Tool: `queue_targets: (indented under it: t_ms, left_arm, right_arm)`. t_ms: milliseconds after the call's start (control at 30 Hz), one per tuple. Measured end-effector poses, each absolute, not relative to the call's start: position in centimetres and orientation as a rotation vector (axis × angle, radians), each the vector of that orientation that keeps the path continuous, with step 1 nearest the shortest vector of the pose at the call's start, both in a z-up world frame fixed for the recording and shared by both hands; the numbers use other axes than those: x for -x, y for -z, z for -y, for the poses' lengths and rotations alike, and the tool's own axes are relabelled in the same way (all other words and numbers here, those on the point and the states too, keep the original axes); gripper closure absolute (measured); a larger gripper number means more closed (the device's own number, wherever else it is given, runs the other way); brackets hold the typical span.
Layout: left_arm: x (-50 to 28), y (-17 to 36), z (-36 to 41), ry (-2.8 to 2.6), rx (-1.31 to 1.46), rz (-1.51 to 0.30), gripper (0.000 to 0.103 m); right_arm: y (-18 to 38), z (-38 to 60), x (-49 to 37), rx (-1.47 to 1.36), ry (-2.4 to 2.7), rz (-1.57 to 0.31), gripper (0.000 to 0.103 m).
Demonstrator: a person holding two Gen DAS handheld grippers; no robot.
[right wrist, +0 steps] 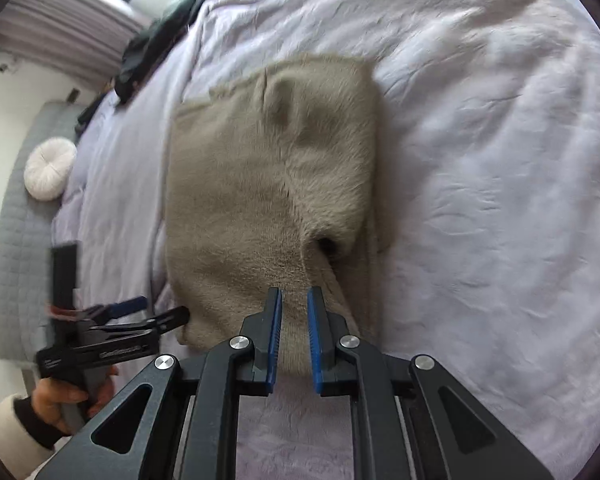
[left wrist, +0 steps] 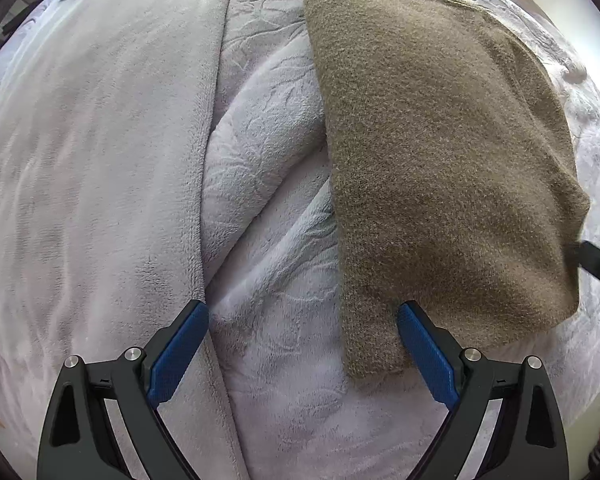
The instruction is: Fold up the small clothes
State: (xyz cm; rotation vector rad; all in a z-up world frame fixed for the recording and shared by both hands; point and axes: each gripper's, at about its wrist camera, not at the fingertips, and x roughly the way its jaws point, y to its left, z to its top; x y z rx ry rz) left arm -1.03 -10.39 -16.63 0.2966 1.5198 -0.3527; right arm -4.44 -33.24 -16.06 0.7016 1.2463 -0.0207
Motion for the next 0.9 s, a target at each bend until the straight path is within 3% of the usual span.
queue_targets:
  t_ms: [133, 267, 333, 700, 767, 800, 867, 900]
  left_arm:
    - [1.4, 16.2, 10.9, 0.351, -0.312, -1.521, 0.007]
    - [1.5, 16.4, 11.1, 0.345, -0.312, -1.524, 0.007]
    - [1.3, 16.2, 10.4, 0.34, -0.313, -1.527, 0.007]
    - [-0.4, 17.5, 10.9, 0.349, -0.321, -1.516, 0.007]
    - [-0.3, 16.8, 11.0, 0.346, -0.307, -1.501, 0.0]
    - [-0.4, 16.5, 11.1, 0.34, -0.298, -1.486, 0.0]
    - [-0.6, 16.2, 11.2, 0.339, -0.292, -1.473, 0.0]
    - [-0.7, 16.0, 11.3, 0.34, -0.294, -1.466, 0.0]
  right_arm:
    - [18.4, 34.4, 4.6, -0.756, 0.055, -1.272, 0.091]
    - [18.1, 35.6, 5.9, -0.773, 0.087, -1.261, 0.091]
    - [18.0, 36.4, 6.7, -0.777, 0.12, -1.267, 0.084]
    - [18.1, 38.3, 9.7, -0.909, 0.141, -1.257, 0.084]
    - [18.1, 38.4, 10.1, -0.917, 0.141, -1.26, 0.084]
    - [18.1, 38.4, 10.2, -0.921, 0.14, -1.259, 0.08]
    - [18.1, 38.5, 10.1, -0.931, 0.136, -1.259, 0.053]
    - [18.0, 38.5, 10.1, -0.937, 0.136, -1.255, 0.028]
